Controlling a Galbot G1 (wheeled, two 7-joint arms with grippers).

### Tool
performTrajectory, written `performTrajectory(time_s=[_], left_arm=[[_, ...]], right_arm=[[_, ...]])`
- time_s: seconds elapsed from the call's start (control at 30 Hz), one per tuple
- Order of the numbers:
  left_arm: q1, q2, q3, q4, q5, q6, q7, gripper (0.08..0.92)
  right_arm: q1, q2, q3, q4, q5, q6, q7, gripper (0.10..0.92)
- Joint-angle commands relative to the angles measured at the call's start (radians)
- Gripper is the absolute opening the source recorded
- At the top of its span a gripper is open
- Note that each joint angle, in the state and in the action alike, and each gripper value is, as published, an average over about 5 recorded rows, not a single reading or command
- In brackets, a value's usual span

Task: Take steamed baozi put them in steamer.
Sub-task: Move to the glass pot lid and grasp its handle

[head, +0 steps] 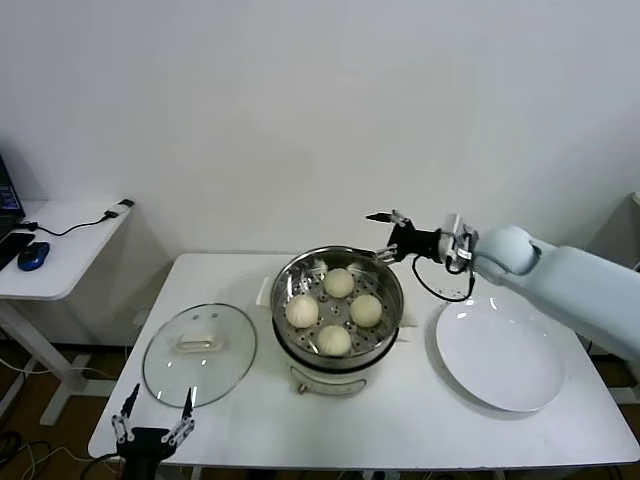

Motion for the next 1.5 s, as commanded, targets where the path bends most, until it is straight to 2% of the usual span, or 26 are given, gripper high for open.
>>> performTrajectory(time_s=[0.03,0.3,0.5,0.63,0.83,1.03,1.5], left_arm=[[-0.010,-0.004,-0.025,-0.046,0.167,0.071,-0.011,0.823],[-0.033,0.003,-0.090,-0.059,0.568,0.058,0.006,0.823],[-0.078,0.018,-0.089,-0.063,0.961,0.070,0.013,0.823],[-0.147,0.039,-0.066,-0.011,1.171,0.082,0.019,0.823],[-0.245,0.067,-0.001,0.117,1.259,0.089,-0.011,0.823],[-0.331,0.045,0.067,0.258,1.325,0.149,-0.049,0.823],[-0.518,0.042,0.140,0.464,1.378,0.230,-0.042,0.823]], right_arm=[[-0.711,-0.059,0.768,0.099,-0.113,-0.014,0.135,0.823],[-1.122,0.138,1.226,0.202,-0.254,-0.152,0.144,0.823],[-1.291,0.266,1.403,0.225,-0.322,-0.162,0.108,0.823],[-1.348,0.323,1.451,0.202,-0.363,-0.134,0.095,0.823],[-1.387,0.368,1.472,0.184,-0.408,-0.106,0.096,0.823],[-1.403,0.381,1.480,0.173,-0.431,-0.094,0.074,0.823],[-1.412,0.406,1.492,0.152,-0.478,-0.076,0.083,0.823]])
